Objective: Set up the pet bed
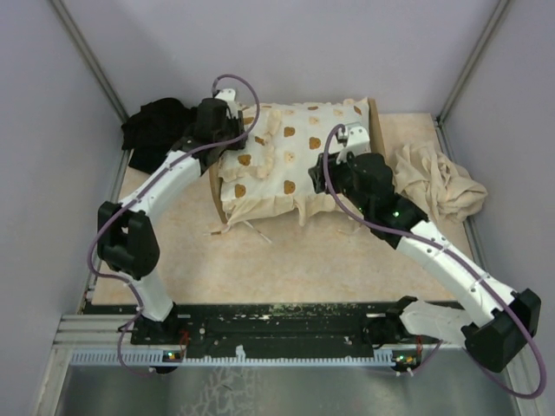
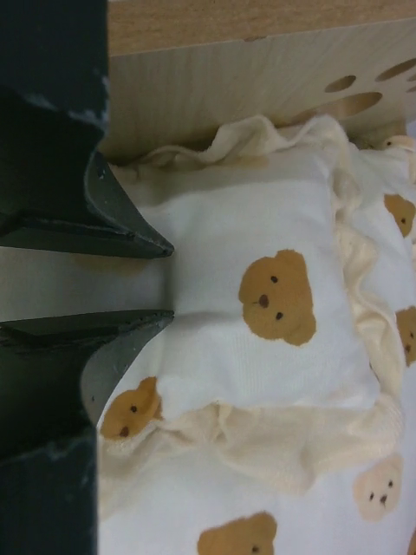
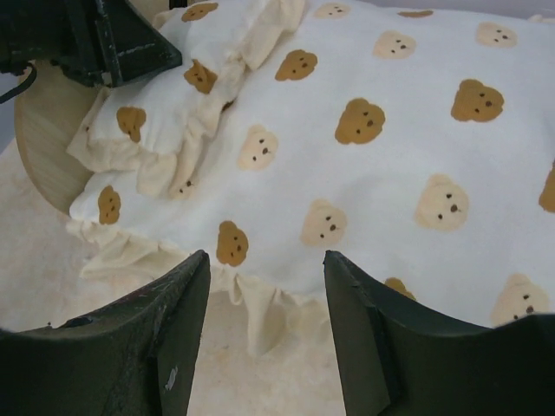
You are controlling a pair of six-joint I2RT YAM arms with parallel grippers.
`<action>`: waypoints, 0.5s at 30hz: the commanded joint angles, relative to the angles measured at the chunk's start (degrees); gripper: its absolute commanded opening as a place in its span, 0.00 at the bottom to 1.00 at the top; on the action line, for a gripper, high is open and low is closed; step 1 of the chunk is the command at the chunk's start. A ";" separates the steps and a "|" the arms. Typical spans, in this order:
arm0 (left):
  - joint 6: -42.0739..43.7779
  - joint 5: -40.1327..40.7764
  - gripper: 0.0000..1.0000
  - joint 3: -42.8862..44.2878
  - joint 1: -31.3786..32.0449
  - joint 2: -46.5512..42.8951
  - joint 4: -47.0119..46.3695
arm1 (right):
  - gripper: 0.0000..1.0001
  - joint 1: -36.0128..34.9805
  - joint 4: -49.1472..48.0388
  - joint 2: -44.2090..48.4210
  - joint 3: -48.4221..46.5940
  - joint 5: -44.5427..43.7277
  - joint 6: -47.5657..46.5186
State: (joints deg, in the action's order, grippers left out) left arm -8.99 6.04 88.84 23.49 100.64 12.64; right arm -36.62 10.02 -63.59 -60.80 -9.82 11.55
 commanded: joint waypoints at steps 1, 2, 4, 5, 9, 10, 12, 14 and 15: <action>-2.09 0.92 0.37 3.84 -2.23 1.50 0.33 | 0.56 -0.26 -0.30 6.11 2.61 1.29 -0.19; -2.22 0.32 0.38 5.14 -2.38 1.84 0.84 | 0.56 -0.28 -0.34 7.05 3.53 1.72 0.13; -2.34 -1.57 0.40 8.63 -2.40 2.90 2.84 | 0.56 -0.21 -0.59 8.74 5.52 1.93 0.85; -2.49 -2.78 0.43 9.92 -2.39 3.00 3.73 | 0.56 -0.27 -0.73 9.46 6.47 2.06 1.11; -3.67 -9.95 0.51 10.72 -2.30 0.61 4.25 | 0.68 -0.20 0.96 11.66 9.65 1.28 2.13; -3.70 -12.04 0.53 10.53 -2.30 -0.39 4.18 | 0.78 -0.15 1.47 12.30 10.36 1.15 2.54; -4.15 -15.30 0.61 9.77 -2.26 -2.65 4.54 | 0.84 -0.19 2.52 13.90 11.90 0.46 3.44; -4.54 -17.08 0.70 7.68 -2.27 -5.53 4.71 | 0.84 -0.20 3.68 15.86 13.23 -0.80 4.68; -4.64 -17.69 0.74 6.44 -2.22 -7.18 4.61 | 0.85 -0.20 4.22 16.94 13.71 -1.39 5.32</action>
State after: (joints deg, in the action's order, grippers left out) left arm -12.47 -5.65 97.21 21.26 99.22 16.80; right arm -36.62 13.06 -50.96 -48.34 -9.08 14.13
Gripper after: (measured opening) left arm 0.693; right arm 0.840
